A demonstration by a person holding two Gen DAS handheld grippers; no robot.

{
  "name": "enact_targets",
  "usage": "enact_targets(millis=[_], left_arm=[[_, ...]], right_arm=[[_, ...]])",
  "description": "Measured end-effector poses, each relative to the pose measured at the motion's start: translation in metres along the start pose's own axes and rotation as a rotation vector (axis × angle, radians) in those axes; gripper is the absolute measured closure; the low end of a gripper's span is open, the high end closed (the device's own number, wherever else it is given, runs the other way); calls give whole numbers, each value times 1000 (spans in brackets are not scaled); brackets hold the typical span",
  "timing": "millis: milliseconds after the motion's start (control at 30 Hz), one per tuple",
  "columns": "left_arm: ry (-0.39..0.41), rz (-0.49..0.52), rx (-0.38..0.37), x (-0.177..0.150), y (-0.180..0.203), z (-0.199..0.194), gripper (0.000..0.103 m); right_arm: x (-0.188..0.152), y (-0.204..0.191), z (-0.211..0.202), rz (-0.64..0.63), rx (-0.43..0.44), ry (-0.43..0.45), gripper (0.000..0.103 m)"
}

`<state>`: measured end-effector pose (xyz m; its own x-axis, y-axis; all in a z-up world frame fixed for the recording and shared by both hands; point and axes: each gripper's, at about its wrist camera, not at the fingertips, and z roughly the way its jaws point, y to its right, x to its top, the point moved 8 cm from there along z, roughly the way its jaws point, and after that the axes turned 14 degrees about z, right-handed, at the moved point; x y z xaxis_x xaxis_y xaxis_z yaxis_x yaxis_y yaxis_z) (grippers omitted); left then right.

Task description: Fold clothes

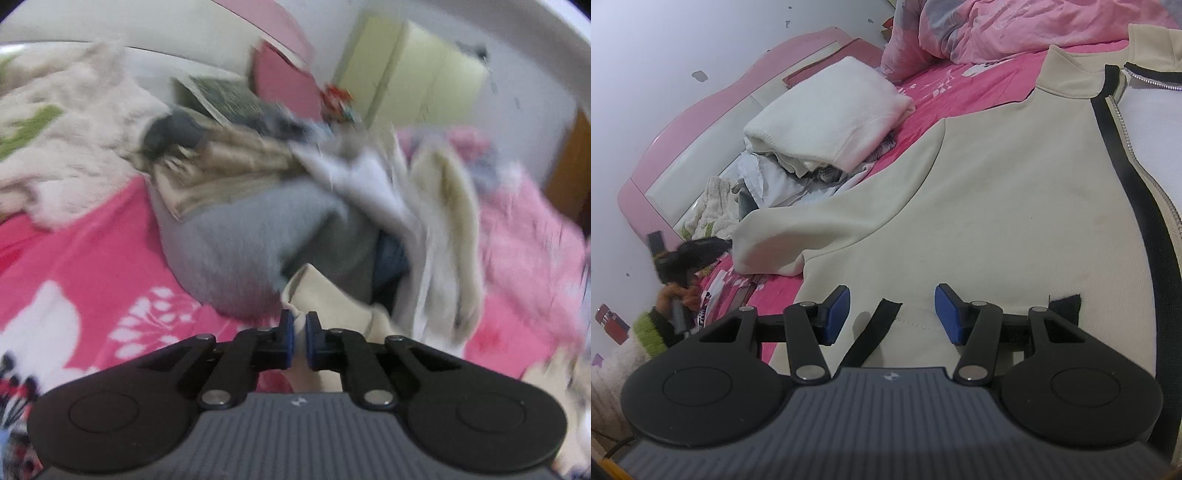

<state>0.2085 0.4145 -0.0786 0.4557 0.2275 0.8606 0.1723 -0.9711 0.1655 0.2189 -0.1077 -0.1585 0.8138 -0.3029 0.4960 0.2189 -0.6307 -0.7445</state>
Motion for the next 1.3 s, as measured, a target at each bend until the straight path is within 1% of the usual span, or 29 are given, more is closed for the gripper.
enact_targets(millis=[100, 133, 200, 300, 367, 433, 533, 600, 633, 667, 733, 800, 833, 867, 900, 933, 967, 1033, 1100, 1167, 1200, 1233, 1300], left_arm=[[65, -119, 25, 12, -15, -30, 96], [68, -140, 44, 11, -20, -36, 96], [48, -133, 94, 4, -28, -36, 96], [-51, -132, 155, -18, -37, -17, 96], [-77, -123, 197, -30, -43, -6, 95], [-82, -122, 217, -37, -46, -2, 95], [-85, -86, 248, -39, -42, -9, 95], [-98, -61, 304, -38, -45, -14, 96], [-104, -49, 356, -39, -51, -17, 99], [-109, -43, 401, -41, -58, -20, 99], [-107, -86, 414, -44, -74, -25, 98], [-93, -156, 371, -45, -85, -30, 89], [-86, -176, 348, -44, -87, -32, 79], [-73, -166, 328, -41, -83, -34, 70], [-60, -154, 306, -38, -79, -36, 64], [-44, -132, 276, -33, -71, -36, 53], [-29, -111, 248, -29, -63, -36, 45], [-7, -72, 190, -21, -46, -33, 37], [2, -28, 135, -13, -29, -26, 31], [-18, 34, 104, -8, -12, -14, 30], [-30, 66, 105, -10, -6, -6, 30], [-43, 98, 106, -11, -1, 2, 30], [-69, 159, 109, -14, 8, 18, 30]], right_arm=[[0, 0, 0, 1, 1, 0, 52], [0, 1, -1, 1, 1, 0, 52], [0, 1, -1, 1, 2, 1, 52], [0, 0, 0, 1, 2, 2, 52], [-1, 0, 0, 2, 3, 3, 52], [-1, 0, 0, 3, 4, 3, 52], [-1, 0, -1, 4, 6, 4, 52], [-1, 0, -1, 5, 7, 4, 52], [-1, 0, -1, 6, 8, 4, 52], [-1, 0, -1, 8, 9, 4, 52], [-1, 0, -1, 9, 11, 3, 52], [-1, 1, -2, 10, 13, 3, 52], [-1, 0, -2, 9, 12, 3, 52], [-1, 0, -2, 9, 12, 3, 52], [-1, 0, -2, 8, 12, 3, 52], [-1, 0, -2, 7, 10, 2, 52], [-1, 0, -2, 6, 9, 2, 52], [0, -2, -2, 0, -2, -4, 52], [1, -4, -1, -10, -20, -14, 52], [2, -10, 1, -33, -49, -30, 51], [4, -17, 2, -62, -71, -45, 50], [6, -27, 2, -88, -70, -56, 50], [16, -57, 1, -164, -26, -58, 50]])
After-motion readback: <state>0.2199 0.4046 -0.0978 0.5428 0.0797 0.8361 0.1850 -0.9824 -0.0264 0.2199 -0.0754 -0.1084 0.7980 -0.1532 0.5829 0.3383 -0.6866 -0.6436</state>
